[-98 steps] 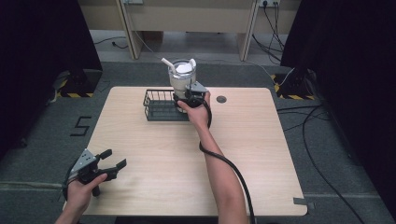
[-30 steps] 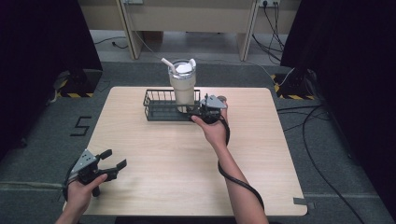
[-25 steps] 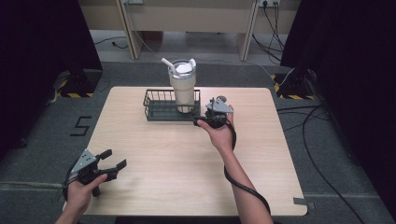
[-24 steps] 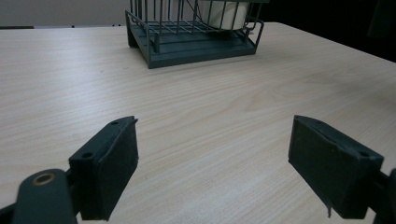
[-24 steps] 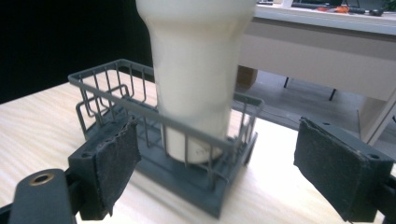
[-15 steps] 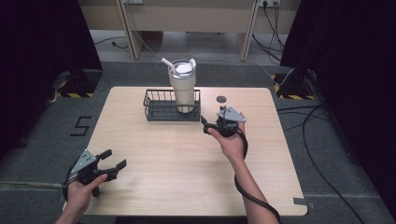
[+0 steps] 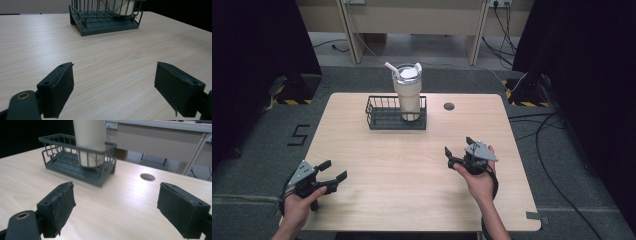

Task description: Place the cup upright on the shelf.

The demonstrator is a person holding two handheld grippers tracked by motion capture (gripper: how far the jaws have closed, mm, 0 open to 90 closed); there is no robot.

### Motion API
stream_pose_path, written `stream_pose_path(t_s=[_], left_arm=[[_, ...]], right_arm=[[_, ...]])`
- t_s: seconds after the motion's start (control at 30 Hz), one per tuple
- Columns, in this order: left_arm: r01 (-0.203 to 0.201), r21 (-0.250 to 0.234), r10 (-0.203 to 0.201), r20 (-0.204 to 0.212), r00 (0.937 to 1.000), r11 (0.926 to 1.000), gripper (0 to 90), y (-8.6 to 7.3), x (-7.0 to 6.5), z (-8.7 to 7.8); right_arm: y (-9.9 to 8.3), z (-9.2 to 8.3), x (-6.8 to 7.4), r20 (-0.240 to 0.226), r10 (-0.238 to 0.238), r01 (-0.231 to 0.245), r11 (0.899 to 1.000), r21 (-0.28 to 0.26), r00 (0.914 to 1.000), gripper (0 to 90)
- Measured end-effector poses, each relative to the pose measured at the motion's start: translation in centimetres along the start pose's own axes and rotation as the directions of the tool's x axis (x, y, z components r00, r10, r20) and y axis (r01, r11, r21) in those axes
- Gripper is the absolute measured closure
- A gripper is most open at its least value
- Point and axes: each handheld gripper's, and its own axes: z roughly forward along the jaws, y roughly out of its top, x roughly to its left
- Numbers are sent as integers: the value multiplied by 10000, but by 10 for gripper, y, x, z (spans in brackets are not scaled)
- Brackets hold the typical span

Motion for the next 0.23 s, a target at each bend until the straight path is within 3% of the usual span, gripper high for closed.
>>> stream_pose_path(t_s=[0.23], left_arm=[[-66,45,66,84,9999,10000,150,1,-2,3]], right_arm=[[-16,-31,-3,217,155,-154,9999,-51,9996,147]])
